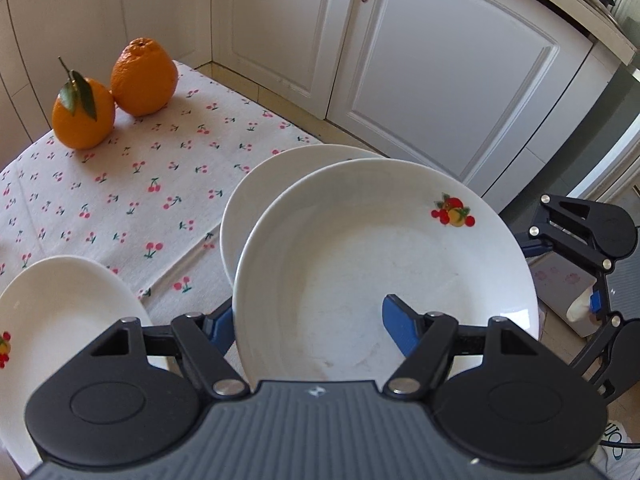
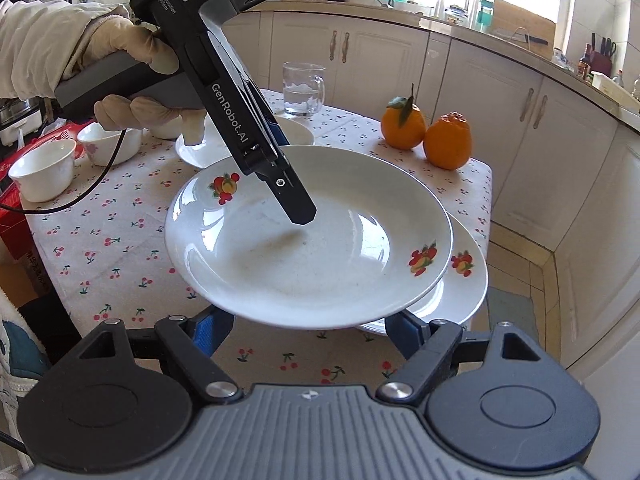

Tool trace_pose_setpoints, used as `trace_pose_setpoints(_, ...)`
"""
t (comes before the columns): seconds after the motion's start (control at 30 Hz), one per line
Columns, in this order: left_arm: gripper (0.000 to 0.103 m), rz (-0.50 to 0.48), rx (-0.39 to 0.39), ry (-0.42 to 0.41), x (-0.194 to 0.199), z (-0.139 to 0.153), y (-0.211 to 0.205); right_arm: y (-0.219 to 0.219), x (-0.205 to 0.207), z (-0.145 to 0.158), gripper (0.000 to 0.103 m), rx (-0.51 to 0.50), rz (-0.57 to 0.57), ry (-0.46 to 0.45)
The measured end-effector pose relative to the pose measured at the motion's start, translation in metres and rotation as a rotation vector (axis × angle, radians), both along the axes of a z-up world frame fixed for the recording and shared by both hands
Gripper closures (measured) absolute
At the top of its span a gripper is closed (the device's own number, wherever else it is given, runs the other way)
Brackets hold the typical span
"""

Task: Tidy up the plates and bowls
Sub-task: 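Lower the deep plate onto the other deep plate and open the left gripper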

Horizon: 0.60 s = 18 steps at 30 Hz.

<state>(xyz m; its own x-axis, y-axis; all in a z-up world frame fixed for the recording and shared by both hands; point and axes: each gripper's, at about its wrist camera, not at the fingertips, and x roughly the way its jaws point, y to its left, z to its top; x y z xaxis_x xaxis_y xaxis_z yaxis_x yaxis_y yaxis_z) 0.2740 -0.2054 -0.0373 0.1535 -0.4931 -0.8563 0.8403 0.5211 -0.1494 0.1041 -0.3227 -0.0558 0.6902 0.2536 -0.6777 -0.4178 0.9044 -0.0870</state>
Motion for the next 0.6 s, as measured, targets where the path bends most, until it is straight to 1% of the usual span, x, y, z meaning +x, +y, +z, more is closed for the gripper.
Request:
trace_pose_setpoints(0.33, 0.03, -0.041, 0.004, 0.02, 0.014, -0.014, -0.034, -0.021, 0.006, -0.004, 0.017, -0.001, -0.061, 0.021)
trace_pose_setpoints(0.47, 0.03, -0.055, 0.004, 0.021, 0.017, -0.017, -0.042, -0.027, 0.01, -0.005, 0.017, 0.022, -0.078, 0.037)
trace_pose_setpoints(0.6, 0.03, -0.06, 0.008, 0.038, 0.022, -0.019, -0.047, -0.031, 0.014, -0.006, 0.017, 0.038, -0.093, 0.051)
